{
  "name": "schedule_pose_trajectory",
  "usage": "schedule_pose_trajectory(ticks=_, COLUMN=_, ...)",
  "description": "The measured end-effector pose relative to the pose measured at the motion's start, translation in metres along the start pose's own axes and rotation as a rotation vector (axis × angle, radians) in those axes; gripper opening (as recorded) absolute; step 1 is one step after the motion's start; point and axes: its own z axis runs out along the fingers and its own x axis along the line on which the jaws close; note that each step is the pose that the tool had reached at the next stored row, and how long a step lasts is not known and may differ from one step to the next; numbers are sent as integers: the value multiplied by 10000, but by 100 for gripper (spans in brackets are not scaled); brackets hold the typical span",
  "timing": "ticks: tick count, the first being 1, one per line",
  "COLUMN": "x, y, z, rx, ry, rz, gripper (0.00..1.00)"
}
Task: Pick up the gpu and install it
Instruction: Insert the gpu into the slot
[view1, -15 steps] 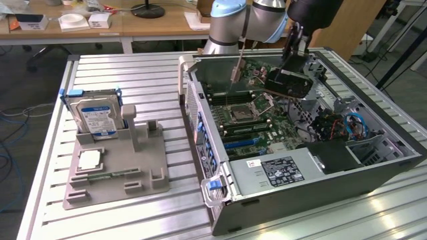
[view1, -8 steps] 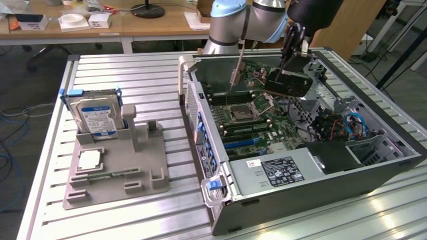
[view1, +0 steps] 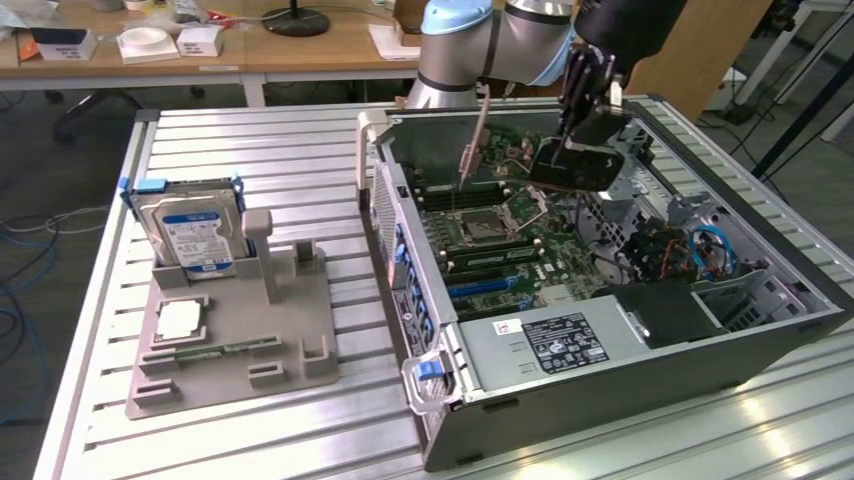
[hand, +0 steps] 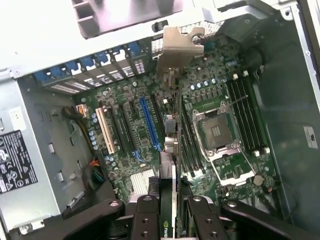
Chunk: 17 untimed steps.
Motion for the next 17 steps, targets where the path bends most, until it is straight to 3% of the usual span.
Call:
schedule_pose_trajectory(ticks=7, x=-1, y=0, z=0, rx=-12, ry=33, rz=-929, gripper=26)
schedule_pose_trajectory(ticks=12, x=-1, y=-1, z=1, rx=-7, ry=32, rz=-965, gripper=26)
schedule_pose_trajectory(ticks=15, x=-10, y=1, z=15, rx=54, ry=14, rz=-974, gripper=26)
schedule_pose_trajectory(ticks=17, x=-10, y=1, z=25, rx=179, ry=-18, rz=-990, gripper=26)
